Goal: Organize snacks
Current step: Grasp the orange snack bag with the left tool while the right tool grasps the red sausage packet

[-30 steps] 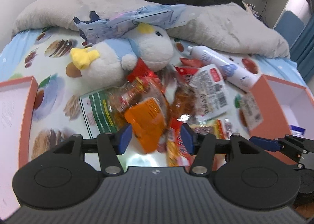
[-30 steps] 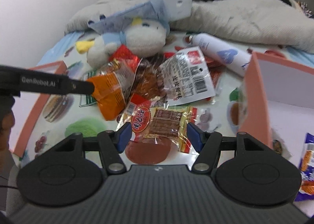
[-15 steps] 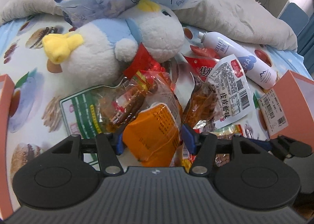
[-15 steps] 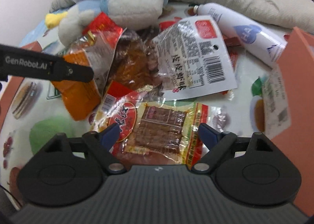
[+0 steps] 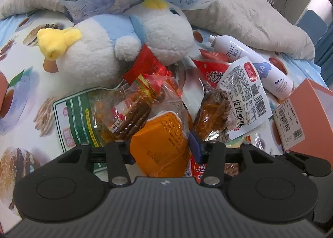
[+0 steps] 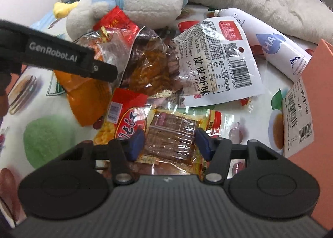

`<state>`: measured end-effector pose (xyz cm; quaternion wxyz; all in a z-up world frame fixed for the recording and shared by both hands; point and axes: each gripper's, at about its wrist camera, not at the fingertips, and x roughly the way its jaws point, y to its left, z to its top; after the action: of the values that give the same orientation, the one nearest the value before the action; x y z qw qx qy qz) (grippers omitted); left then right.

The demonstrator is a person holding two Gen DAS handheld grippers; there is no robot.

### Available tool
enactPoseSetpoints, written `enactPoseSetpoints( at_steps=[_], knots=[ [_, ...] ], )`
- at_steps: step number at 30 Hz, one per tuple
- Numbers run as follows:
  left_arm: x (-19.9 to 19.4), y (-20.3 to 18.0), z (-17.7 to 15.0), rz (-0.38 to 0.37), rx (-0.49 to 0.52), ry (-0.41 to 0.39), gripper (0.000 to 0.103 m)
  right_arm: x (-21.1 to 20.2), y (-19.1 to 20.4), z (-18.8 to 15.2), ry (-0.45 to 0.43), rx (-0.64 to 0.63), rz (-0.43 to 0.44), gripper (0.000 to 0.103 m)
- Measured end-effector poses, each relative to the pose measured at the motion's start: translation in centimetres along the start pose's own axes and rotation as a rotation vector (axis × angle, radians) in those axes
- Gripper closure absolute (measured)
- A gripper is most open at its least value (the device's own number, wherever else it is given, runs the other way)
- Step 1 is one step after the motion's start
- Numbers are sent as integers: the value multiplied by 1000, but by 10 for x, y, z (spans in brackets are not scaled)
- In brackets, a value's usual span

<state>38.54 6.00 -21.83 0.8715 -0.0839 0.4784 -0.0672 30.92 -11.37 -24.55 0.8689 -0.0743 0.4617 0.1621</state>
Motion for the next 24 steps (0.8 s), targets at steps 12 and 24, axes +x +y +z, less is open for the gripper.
enactPoseSetpoints(
  at_steps=[12, 24],
  knots=[
    [-41, 2, -19, 1, -42, -17, 69, -26, -5, -19, 42, 13, 21, 48],
    [-88, -6, -60, -1, -57, -13, 73, -69, 5, -41, 24, 29, 17, 48]
  ],
)
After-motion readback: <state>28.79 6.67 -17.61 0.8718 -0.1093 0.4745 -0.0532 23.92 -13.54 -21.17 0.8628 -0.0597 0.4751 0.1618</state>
